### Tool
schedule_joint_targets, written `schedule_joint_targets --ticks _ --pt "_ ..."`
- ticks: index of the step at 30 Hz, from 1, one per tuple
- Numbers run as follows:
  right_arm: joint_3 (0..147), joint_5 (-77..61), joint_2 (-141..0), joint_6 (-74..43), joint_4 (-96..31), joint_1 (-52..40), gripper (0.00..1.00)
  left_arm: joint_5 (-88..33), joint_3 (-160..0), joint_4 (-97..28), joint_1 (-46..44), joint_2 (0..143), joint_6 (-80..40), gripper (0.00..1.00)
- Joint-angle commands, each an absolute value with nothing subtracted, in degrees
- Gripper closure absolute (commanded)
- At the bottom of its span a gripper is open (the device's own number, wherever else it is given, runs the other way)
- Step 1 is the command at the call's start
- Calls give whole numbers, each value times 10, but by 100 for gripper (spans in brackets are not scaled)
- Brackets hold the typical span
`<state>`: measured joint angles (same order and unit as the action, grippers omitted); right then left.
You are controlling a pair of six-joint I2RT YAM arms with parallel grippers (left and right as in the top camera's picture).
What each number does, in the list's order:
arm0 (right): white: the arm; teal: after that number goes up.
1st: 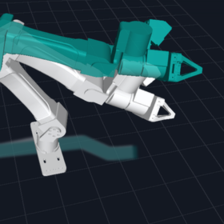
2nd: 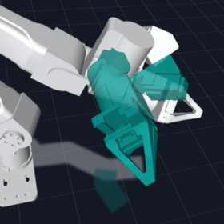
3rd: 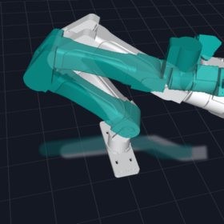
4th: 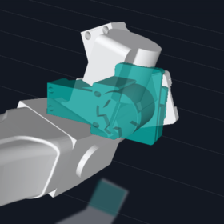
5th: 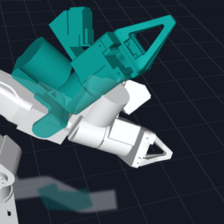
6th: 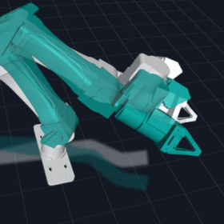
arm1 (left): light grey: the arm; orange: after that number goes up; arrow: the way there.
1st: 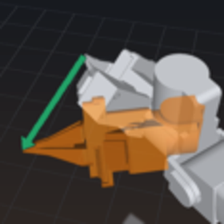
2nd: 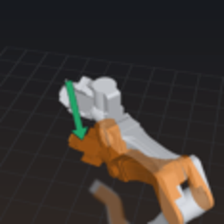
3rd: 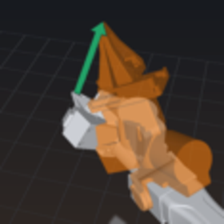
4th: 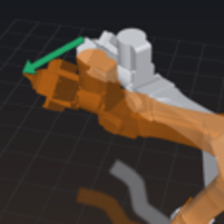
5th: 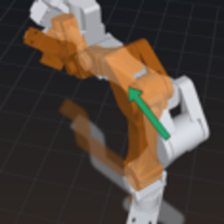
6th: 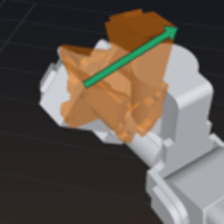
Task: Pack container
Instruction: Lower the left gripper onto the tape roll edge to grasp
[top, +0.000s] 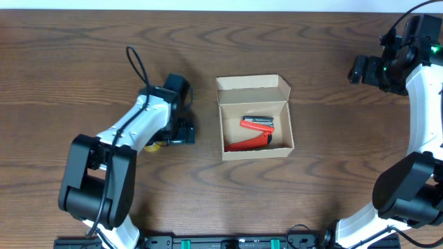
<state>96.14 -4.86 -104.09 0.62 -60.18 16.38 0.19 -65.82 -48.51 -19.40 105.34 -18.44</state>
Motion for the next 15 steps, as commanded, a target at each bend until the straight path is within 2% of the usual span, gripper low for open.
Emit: schedule_joint_targets --ticks 1,15 --pt "958 -43 -1034 10 -602 161 1 4 -648 -479 -201 1058 -202 0" --pt "958 -43 -1034 24 -609 161 1 14 -647 -472 -199 1058 -199 0"
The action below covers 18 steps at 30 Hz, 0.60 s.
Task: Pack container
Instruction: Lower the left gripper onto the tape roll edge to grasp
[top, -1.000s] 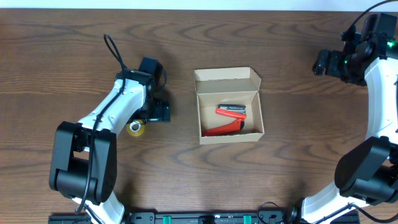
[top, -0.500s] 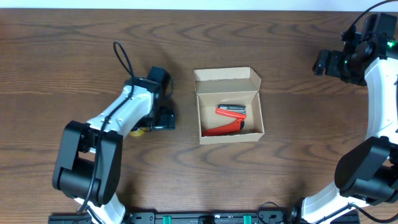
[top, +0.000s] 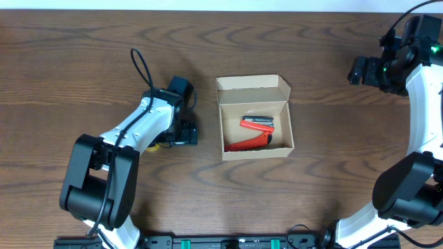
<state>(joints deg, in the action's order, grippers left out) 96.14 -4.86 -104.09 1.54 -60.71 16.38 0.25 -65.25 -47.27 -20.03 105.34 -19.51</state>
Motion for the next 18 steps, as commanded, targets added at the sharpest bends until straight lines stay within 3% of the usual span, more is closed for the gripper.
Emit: schedule_joint_targets --ticks 1,18 --pt "958 -43 -1034 24 -609 161 1 19 -647 -471 -199 1058 -199 0" --pt "958 -43 -1034 24 -616 161 1 32 -646 -453 -180 1058 -193 0"
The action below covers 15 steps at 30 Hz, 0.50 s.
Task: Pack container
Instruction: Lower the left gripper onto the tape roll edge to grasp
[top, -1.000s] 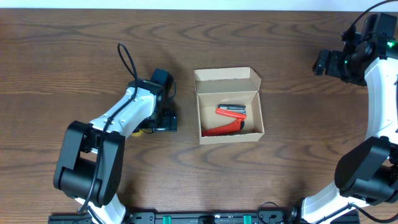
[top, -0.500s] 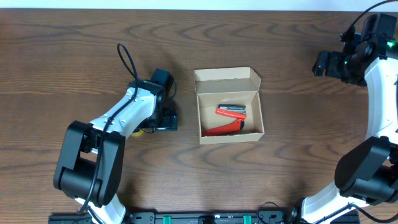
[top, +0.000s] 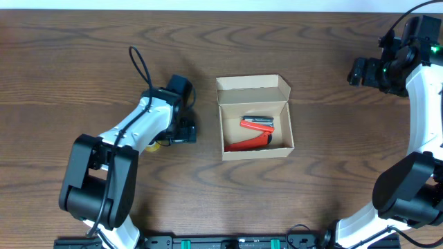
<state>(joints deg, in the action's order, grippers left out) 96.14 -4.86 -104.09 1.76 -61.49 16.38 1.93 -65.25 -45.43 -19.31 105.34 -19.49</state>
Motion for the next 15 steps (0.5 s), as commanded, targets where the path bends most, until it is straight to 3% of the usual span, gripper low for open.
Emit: schedule_joint_targets --ticks 1,11,13,15 --pt "958 -43 -1034 24 -616 161 1 31 -645 -451 -176 1058 -193 0" --pt "958 -43 -1034 24 -615 161 1 0 -602 -420 -173 1061 -193 0" --pt "958 -43 -1034 24 -615 161 1 -4 -600 -424 -173 1064 -194 12" --pt "958 -43 -1034 24 -615 161 1 -22 -601 -424 -173 1064 -193 40"
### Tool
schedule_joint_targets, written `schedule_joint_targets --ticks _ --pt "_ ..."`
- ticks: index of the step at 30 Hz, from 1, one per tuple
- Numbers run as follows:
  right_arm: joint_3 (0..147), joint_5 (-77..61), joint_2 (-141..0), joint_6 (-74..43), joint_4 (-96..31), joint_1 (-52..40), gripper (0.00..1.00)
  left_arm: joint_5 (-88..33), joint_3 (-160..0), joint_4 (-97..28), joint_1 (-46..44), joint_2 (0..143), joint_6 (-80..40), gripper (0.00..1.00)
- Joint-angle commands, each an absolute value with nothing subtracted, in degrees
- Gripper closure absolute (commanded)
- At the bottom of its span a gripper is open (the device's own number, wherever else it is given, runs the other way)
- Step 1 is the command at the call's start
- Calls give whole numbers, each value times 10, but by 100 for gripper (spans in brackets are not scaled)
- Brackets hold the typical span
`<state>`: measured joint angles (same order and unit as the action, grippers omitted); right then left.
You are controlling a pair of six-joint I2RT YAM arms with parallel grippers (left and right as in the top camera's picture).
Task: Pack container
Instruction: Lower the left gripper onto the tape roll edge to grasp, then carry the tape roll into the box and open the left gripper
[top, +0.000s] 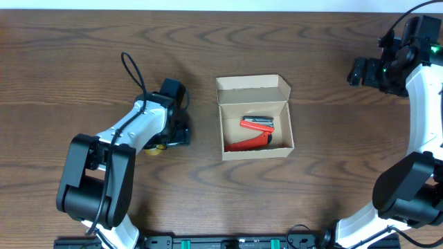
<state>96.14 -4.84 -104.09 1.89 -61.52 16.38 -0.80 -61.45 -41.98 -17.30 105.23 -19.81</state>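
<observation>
An open cardboard box (255, 84) stands at the table's middle. Inside it lies a red-handled tool (255, 136) with a dark grey part on top. My left gripper (178, 133) is low over the table just left of the box. Whether it is open or shut does not show from above. A small yellow object (154, 147) peeks out from under the left arm; most of it is hidden. My right gripper (356, 70) hangs far off at the back right, away from the box, and its fingers are too small to read.
The box's back flap (252, 84) stands up, and its side flaps are raised too. The left arm's black cable (131, 69) loops up over the table. The wooden table (83, 55) lies bare around the box.
My left gripper has shifted a little to the left, away from the box. The yellow object, the box, the tool and the right arm stay as they were.
My left gripper stood low beside the box's left wall over the yellow object. It then sat slightly nearer the box, then slightly back, and now a bit further left. Box contents and right arm are unchanged throughout.
</observation>
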Motion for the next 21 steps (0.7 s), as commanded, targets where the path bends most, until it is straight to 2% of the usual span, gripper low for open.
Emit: schedule_joint_targets --ticks 1,2,4,10,21 --pt "958 -43 -1034 24 -615 161 1 -36 -601 -425 -173 1064 -193 53" --pt "958 -43 -1034 24 -615 161 1 -51 -601 -429 -173 1064 -193 63" --pt "958 -43 -1034 24 -615 161 1 -80 -602 -435 -173 1064 -193 94" --pt "958 -43 -1034 24 -615 161 1 -65 -622 -434 -173 1041 -188 94" --pt "958 -43 -1034 24 -615 161 1 -71 -801 -463 -181 954 -48 94"
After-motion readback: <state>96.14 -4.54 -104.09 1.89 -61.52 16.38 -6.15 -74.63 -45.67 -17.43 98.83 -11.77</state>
